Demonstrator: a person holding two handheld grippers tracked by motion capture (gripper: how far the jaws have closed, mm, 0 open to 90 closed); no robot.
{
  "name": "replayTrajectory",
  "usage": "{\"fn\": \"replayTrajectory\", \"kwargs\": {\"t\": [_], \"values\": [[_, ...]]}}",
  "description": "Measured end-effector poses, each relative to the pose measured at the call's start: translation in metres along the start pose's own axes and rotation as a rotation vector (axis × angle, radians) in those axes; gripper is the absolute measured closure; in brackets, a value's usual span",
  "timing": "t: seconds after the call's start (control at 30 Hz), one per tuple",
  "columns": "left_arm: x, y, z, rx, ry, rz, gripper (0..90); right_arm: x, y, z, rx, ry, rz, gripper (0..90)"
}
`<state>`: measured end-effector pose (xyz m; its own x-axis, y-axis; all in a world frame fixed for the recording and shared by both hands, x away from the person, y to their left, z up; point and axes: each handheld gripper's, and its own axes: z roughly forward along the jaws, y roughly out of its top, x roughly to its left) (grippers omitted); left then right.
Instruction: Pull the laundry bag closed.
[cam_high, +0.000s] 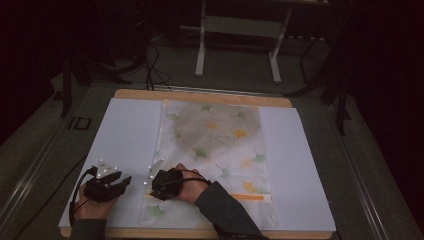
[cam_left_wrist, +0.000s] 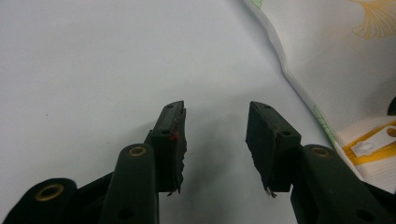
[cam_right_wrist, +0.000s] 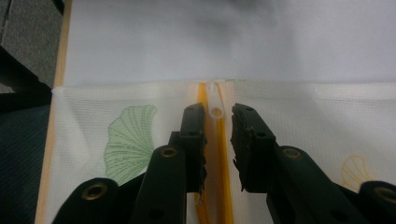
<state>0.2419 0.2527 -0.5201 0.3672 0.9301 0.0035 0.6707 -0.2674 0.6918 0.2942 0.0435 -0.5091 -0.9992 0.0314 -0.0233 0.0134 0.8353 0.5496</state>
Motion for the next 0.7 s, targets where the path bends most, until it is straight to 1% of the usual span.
{"fn": "replayTrajectory", "kwargs": {"t": [0.13,0.23,0.4,0.47,0.57,0.7], "values": [[0.0,0.0,0.0,0.001,0.001,0.001,57.3,0.0,0.002,0.004,0.013,0.011,-0.005,75.0],[0.0,0.0,0.0,0.0,0.001,0.002,57.3,0.0,0.004,0.007,0.024,0.009,-0.011,75.6],[0.0,0.0,0.0,0.0,0.001,0.002,57.3,-0.002,0.004,0.01,0.014,0.021,0.001,78.0],[0.0,0.0,0.0,0.0,0.001,0.002,57.2,-0.001,0.004,0.011,0.017,0.026,-0.002,78.1],[0.0,0.0,0.0,-0.001,0.002,0.002,57.2,0.0,0.005,0.014,0.021,0.027,-0.004,78.2],[0.0,0.0,0.0,0.0,0.001,0.003,57.2,0.0,0.005,0.016,0.017,0.029,0.006,80.0]]}}
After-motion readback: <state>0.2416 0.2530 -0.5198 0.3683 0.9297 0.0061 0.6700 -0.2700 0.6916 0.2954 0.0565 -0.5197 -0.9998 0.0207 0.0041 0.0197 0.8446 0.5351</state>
